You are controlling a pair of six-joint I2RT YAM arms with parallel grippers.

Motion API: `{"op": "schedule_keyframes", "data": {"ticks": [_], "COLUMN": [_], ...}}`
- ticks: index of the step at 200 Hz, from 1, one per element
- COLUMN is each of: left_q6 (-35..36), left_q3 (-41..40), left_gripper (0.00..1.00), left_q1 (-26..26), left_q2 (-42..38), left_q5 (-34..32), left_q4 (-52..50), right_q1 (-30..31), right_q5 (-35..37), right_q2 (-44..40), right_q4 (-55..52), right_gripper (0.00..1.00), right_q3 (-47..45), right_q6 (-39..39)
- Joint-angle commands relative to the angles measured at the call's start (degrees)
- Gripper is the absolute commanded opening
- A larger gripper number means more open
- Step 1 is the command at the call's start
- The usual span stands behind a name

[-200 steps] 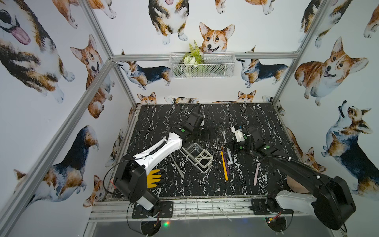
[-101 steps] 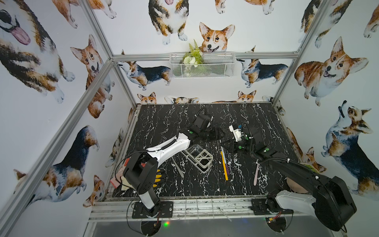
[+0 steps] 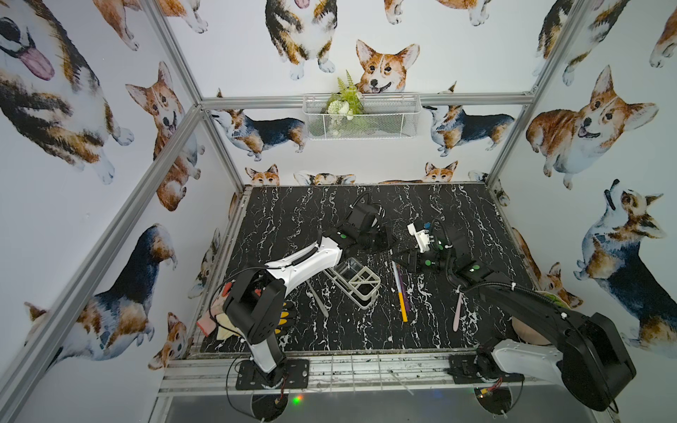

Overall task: Place the toothbrush into the toothbrush holder
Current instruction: Pick up the toothbrush from the center of the board, then place the toothbrush in the toothbrush holder.

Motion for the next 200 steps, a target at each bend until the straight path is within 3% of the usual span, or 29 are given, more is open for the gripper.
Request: {"op": "schedule_keyframes", "data": {"ticks": [1,20,45,78,113,143,200], "left_q6": [1.25,3.58,10.22,16.34,18.34,16.76,17.29], "left_q3": [1.02,1.8,5.34,5.76,-4.82,-19.38,-26.95], "left_gripper": [0.0,0.0,0.0,0.0,0.0,0.0,0.0], "left_q1": [-0.26,-0.34,-0.27,-0.28,-0.52,-1.33,-4.1], "left_q2": [-1.46,-2.83,-6.6,-12.97,-22.85,-29.96,-35.25], "left_q5": [-2.81,-5.45,-13.85,-27.07,-38.2,-42.44,-48.56], "left_q4": [-2.44,-6.01,-16.2,-21.93,-11.81,5.5,13.74], "right_q1": [0.01,0.01,0.01,0.0,0.28,1.52,5.62], "right_q5": [-0.52,0.68,2.16,4.69,2.79,3.39,6.32], "right_q2": [-0.44,-3.13,-8.22,-13.21,-12.44,-11.76,-9.46], "right_q4": [0.51,-2.27,-6.91,-11.28,-8.02,-5.61,-2.84], "right_gripper": [0.23,0.47,0.57,0.6,0.6,0.6,0.6], "right_q3": [0.26,0.53,0.19,-1.69,-5.38,-7.66,-9.83], "right_q6": [0.33,-0.63,-2.07,-2.76,-0.4,0.71,1.18]}}
